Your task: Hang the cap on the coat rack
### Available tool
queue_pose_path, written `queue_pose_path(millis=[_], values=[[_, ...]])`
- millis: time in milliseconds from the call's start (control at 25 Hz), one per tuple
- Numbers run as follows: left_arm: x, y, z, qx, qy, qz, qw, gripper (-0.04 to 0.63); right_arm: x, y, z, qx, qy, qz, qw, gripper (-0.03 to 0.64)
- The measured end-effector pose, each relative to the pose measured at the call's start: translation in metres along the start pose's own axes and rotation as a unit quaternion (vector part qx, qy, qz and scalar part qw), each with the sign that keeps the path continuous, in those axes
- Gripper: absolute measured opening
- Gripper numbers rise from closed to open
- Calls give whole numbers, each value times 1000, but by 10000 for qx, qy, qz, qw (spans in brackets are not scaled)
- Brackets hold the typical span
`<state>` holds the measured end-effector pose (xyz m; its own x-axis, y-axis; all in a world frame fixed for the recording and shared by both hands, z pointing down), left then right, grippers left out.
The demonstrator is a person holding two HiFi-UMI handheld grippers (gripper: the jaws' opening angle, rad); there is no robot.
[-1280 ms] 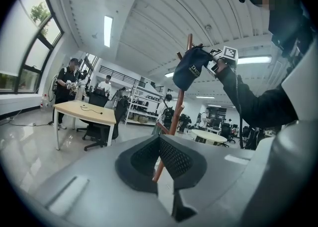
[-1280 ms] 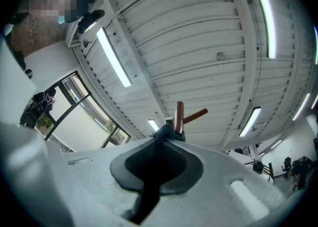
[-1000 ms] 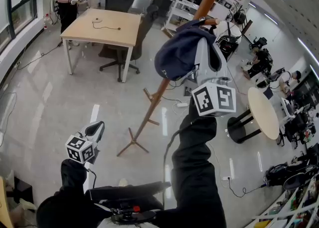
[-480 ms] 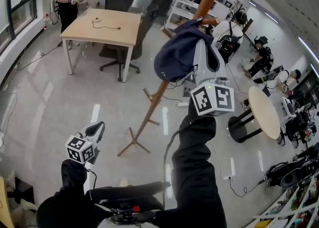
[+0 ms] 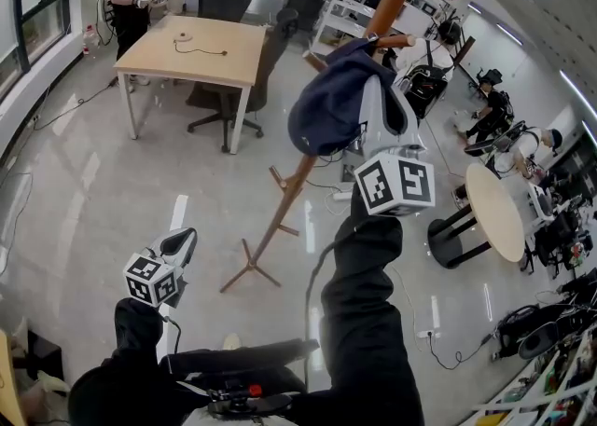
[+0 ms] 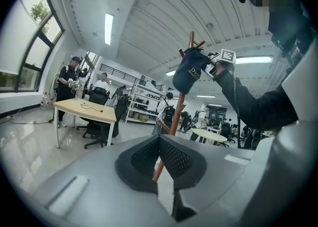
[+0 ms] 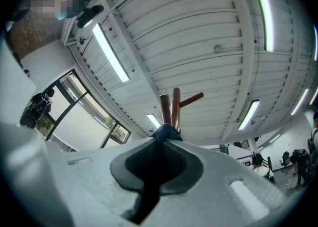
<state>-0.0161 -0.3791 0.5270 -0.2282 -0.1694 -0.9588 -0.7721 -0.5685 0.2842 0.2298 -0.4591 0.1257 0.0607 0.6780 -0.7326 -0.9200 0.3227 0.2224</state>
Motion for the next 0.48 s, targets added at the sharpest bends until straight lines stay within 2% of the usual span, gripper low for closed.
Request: queue_pose_path(millis=[480], values=[[0,0,2,-6,3,-2,10000,3,-6,0,1,-32,76,-9,10000,9]])
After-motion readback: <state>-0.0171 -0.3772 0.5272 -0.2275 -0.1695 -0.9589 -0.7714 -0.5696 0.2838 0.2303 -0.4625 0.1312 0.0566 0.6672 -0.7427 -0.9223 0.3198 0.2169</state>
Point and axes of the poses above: the fingertips, and each gripper's own axes: z backward along the fingers, y to its left, x out of its top, the point moved 1 cm from there along z, backward along the fingers, and after that the axes turned 8 degrees about -y, right-handed, at the moved point
